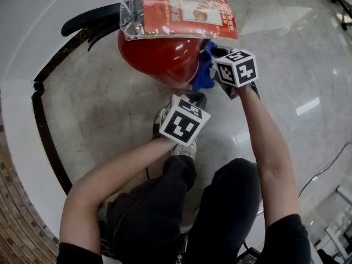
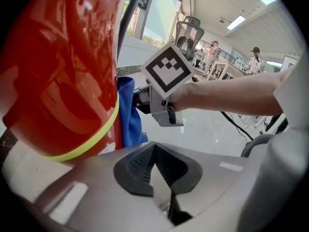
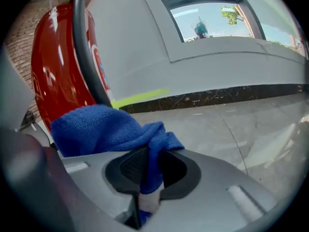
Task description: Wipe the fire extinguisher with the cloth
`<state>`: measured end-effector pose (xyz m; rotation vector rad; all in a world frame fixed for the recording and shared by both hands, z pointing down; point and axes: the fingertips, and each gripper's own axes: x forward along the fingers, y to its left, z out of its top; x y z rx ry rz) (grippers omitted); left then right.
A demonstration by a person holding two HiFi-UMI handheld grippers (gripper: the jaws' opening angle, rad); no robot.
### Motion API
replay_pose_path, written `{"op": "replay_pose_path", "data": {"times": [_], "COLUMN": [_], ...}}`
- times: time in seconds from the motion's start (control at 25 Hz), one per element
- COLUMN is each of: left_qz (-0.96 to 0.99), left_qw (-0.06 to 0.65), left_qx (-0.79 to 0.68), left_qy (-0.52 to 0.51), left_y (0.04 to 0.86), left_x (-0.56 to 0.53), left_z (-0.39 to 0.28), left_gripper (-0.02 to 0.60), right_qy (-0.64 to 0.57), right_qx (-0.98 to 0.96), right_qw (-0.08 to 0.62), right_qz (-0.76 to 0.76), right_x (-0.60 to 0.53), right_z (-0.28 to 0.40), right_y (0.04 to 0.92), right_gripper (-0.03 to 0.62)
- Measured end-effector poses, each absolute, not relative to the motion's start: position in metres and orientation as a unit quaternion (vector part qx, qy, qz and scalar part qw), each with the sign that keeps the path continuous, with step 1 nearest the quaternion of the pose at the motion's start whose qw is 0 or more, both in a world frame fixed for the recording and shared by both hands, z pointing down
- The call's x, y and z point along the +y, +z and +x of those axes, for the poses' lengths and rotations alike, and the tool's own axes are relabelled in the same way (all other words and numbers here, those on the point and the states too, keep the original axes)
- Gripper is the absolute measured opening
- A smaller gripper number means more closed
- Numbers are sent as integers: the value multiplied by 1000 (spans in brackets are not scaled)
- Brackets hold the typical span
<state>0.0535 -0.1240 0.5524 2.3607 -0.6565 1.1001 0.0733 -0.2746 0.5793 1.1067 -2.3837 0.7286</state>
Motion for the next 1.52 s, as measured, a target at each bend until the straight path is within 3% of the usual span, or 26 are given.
{"op": "replay_pose_path", "data": {"times": [0.44, 0.64, 1.16, 1.52], "left_qz": [844, 842, 840, 875], "left_qw": [241, 233, 201, 159], "left_qx": [-247, -267, -324, -323], "left_qy": [410, 407, 386, 323], "left_y": [563, 552, 491, 393], "left_x": [-109, -108, -102, -118], "left_z": [25, 10, -22, 1], "left_gripper": [5, 5, 5, 5], "right_qy": [254, 240, 175, 161], "right_qx": [-824, -840, -918, -923], "right_qw": [360, 371, 230, 109], "right_qz": [357, 316, 272, 333], "right_x": [-218, -180, -129, -116], "right_z": [55, 44, 16, 61], "right_y": [644, 628, 481, 364], "right_gripper": [50, 49, 49, 51]}}
